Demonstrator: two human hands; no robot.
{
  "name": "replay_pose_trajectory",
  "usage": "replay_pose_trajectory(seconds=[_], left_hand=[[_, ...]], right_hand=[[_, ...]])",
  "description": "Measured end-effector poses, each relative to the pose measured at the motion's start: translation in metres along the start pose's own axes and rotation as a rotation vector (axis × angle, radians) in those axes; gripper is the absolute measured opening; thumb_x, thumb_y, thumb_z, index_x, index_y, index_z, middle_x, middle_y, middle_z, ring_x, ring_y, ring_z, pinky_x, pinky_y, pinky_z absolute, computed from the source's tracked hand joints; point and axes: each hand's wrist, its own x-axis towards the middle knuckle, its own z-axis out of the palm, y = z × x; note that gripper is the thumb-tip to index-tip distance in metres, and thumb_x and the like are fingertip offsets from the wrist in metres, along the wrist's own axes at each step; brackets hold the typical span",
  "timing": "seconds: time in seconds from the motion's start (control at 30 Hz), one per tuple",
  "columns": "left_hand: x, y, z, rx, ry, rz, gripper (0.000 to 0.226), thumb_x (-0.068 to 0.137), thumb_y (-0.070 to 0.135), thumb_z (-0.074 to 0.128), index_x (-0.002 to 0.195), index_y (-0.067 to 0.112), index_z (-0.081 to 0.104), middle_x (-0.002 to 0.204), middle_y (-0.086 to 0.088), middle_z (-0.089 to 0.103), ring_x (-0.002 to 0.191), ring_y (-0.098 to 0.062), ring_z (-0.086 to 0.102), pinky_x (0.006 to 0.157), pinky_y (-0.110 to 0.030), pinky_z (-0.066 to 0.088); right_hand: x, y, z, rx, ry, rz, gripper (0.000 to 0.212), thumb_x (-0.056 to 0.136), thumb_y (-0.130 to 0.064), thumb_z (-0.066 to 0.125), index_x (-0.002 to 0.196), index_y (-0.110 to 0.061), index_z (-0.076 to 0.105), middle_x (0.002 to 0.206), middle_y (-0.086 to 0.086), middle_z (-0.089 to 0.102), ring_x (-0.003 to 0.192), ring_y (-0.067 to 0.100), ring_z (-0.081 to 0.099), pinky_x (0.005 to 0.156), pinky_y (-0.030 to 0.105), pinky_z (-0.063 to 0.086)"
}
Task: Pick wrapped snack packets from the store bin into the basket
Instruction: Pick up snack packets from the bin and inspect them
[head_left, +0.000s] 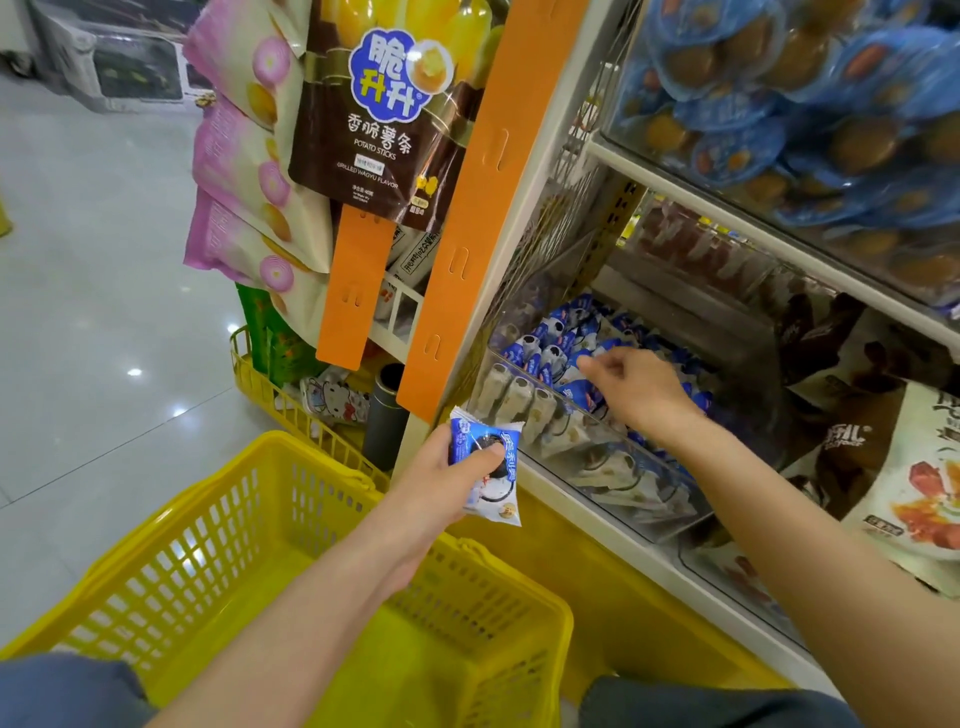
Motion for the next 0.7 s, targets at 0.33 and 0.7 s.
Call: replay_pose_trajectory(seconds=[0.33, 0.7], left_hand=[[-0.003, -0.009, -0.001, 0.113, 0.02, 0.132, 0.022, 0.091, 0.009, 0.056, 0.107, 0.024, 0.053, 0.104, 0.0, 0.065, 0.086, -0.004, 0.065, 0.062, -0.011, 0.049], [-0.002, -0.021, 0.006, 0.05, 0.04, 0.151, 0.019, 0.094, 0.026, 0.05, 0.102, 0.011, 0.059, 0.093, -0.004, 0.07, 0.081, -0.014, 0.067, 0.071, -0.024, 0.052]], right_hand=[[-0.087, -0.016, 0.04, 0.311, -0.081, -0.355, 0.014, 0.09, -0.031, 0.055, 0.091, -0.023, 0.067, 0.08, -0.01, 0.066, 0.074, 0.001, 0.06, 0.067, 0.016, 0.047], [-0.087, -0.007, 0.056, 0.572, -0.093, -0.195, 0.032, 0.091, -0.024, 0.056, 0.061, -0.014, 0.061, 0.05, -0.006, 0.054, 0.045, 0.001, 0.05, 0.049, 0.023, 0.049]])
